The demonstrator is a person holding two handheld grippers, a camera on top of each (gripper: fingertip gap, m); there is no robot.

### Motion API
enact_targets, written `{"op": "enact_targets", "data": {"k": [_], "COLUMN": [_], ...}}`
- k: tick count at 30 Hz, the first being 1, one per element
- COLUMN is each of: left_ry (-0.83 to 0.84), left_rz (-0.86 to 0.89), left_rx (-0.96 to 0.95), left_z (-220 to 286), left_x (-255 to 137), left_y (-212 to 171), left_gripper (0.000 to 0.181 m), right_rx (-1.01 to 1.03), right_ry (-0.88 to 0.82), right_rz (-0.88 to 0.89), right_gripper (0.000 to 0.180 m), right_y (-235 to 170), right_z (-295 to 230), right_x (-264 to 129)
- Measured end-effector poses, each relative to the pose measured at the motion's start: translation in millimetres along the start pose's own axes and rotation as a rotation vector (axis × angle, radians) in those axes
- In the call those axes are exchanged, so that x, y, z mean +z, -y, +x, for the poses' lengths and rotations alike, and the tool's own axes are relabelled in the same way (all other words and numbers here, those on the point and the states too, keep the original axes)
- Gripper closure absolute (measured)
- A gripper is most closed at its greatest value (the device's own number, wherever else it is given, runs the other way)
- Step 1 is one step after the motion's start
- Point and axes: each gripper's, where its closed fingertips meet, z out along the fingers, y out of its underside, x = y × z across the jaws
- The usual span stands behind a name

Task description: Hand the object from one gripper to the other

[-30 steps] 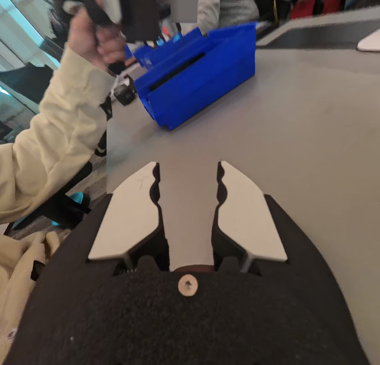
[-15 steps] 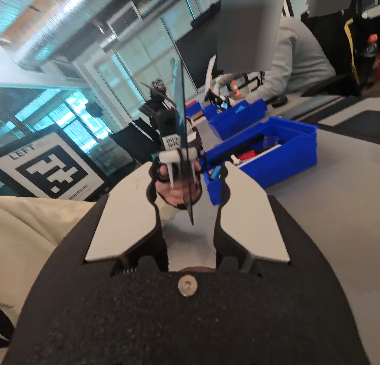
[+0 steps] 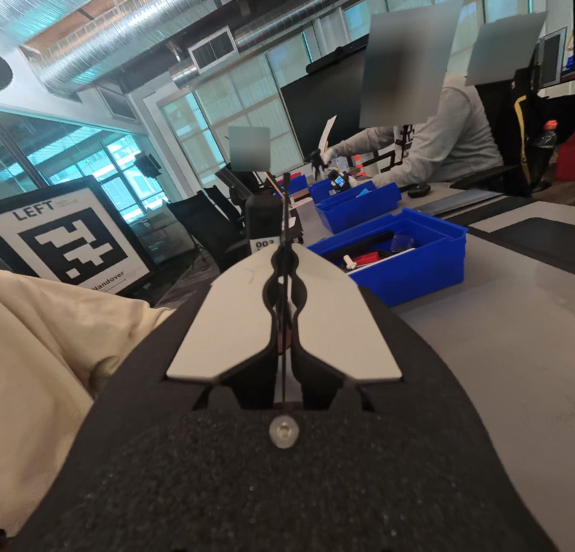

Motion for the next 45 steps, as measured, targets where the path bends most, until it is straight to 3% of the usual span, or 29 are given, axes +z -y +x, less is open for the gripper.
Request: {"op": "enact_targets", "data": {"k": [2, 7, 16, 21, 24, 26, 27, 28, 33, 37, 41, 45], "left_ry": [0.062, 0.120, 0.112, -0.007, -0.015, -0.013, -0.022, -0.033, -0.052, -0.023, 0.033, 0.104], "left_rz": [-0.058, -0.119, 0.300, 0.437, 0.432, 0.441, 0.452, 0.460, 0.422, 0.390, 0.299, 0.192], "left_rx": [0.084, 0.179, 0.014, -0.115, -0.133, -0.136, -0.140, -0.140, -0.179, -0.141, -0.056, 0.018], "left_z": [-7, -14, -12, 1, 1, 0, 1, 2, -8, -14, -22, -30], "left_x": [-3, -9, -3, -3, 0, -1, -2, -4, -15, -29, -32, -31], "left_y": [-5, -11, 17, 29, 24, 23, 24, 25, 27, 32, 26, 18], "left_gripper": [0.159, 0.153, 0.142, 0.142, 0.145, 0.156, 0.170, 0.180, 0.180, 0.180, 0.180, 0.180], "right_rx": [-0.014, -0.019, 0.142, 0.214, 0.206, 0.212, 0.218, 0.222, 0.169, 0.032, -0.197, -0.474], "right_ry": [-0.020, -0.052, 0.046, 0.074, 0.029, 0.041, 0.045, 0.036, -0.043, -0.159, -0.356, -0.575], "right_rz": [0.014, 0.174, 0.696, 0.781, 0.800, 0.805, 0.813, 0.810, 0.699, 0.586, 0.345, -0.014], "right_gripper": [0.178, 0.178, 0.178, 0.178, 0.178, 0.178, 0.178, 0.178, 0.176, 0.148, 0.137, 0.127], "right_y": [3, 30, 79, 66, 58, 55, 54, 53, 47, 55, 63, 52], "right_z": [2, 8, 9, 16, 21, 20, 19, 20, 29, 36, 41, 44], "right_x": [-1, -20, -73, -63, -55, -51, -51, -48, -46, -65, -90, -108]}}
